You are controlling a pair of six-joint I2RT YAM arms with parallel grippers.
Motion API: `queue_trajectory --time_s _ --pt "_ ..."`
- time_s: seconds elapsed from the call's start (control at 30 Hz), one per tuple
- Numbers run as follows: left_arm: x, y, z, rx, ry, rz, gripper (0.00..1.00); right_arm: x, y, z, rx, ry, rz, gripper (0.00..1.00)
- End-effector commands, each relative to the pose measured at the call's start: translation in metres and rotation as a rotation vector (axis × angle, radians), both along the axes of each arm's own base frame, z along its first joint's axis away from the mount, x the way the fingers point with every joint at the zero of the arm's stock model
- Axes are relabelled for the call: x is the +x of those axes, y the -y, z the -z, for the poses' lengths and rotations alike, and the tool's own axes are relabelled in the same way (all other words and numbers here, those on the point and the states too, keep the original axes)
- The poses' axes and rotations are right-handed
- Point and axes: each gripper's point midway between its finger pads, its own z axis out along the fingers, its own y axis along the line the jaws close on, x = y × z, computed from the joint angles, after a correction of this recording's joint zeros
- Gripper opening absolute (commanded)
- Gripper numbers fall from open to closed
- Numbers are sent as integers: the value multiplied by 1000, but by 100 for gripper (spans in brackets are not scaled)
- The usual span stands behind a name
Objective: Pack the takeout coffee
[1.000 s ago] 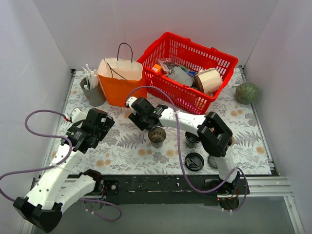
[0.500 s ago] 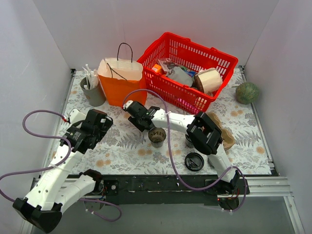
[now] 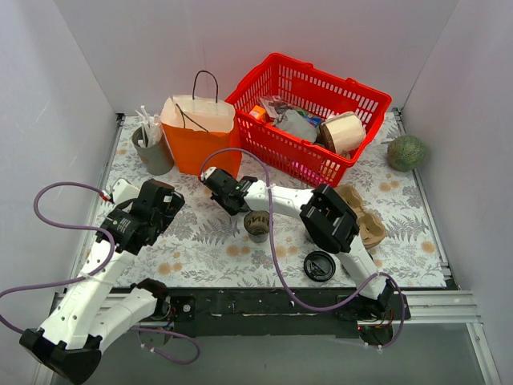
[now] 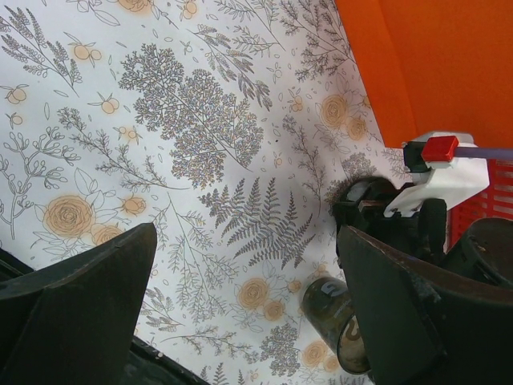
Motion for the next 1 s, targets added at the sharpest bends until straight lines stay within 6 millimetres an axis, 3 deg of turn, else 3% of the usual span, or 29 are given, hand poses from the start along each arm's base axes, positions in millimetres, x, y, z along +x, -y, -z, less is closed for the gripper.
queue_trajectory --time_s 0.0,0.03,0.1,0.2,0.23,0.3,0.33,0.4,0.43,0.47,0.5,0.53,0.57,0.6,0.7,0.73,0.8,0.83,0.9,0.97 --pt "0 -8 -11 19 32 -26 98 0 -12 -11 27 21 14 11" --pt "0 -7 -10 19 31 -23 98 0 -13 -19 40 29 18 2" --pt "1 -7 -11 17 36 -21 98 -1 -16 -31 61 49 15 1" --pt "2 -4 -14 8 48 -2 98 -10 -29 -63 168 40 -27 1" --pt "2 -3 -15 1 51 7 98 -14 -32 -87 227 45 -46 1" --pt "3 0 -20 -7 69 27 98 -32 -38 -105 303 -6 -117 1" --pt "4 1 -21 -7 74 36 98 -39 -40 -135 375 7 -152 1" --pt "6 8 -29 -32 108 80 98 -67 -40 -150 438 -60 -271 1" --pt "7 10 -32 -31 119 104 98 -77 -36 -178 496 -48 -318 1" --pt "9 17 -37 -58 146 133 98 -97 -36 -188 537 -100 -404 1" --pt "8 19 -43 -72 171 146 98 -109 -29 -187 545 -134 -440 1" --pt "8 21 -47 -77 190 168 98 -122 -21 -210 597 -137 -488 1" --pt "11 25 -56 -97 231 185 98 -140 -18 -218 643 -191 -566 1" --pt "7 33 -61 -134 256 222 98 -151 -9 -213 652 -225 -590 1" --pt "7 56 -77 -198 353 362 98 -181 19 -262 826 -234 -684 1" --pt "7 62 -94 -227 441 402 98 -186 26 -272 869 -255 -687 1" --pt "0 81 -108 -260 519 541 98 -195 45 -313 999 -221 -762 1" --pt "-3 90 -120 -291 604 594 98 -199 52 -317 1032 -257 -751 1" --pt "-12 106 -134 -318 690 715 98 -206 70 -353 1125 -186 -824 1" --pt "-28 127 -152 -364 815 883 98 -217 82 -370 1162 -196 -869 1"
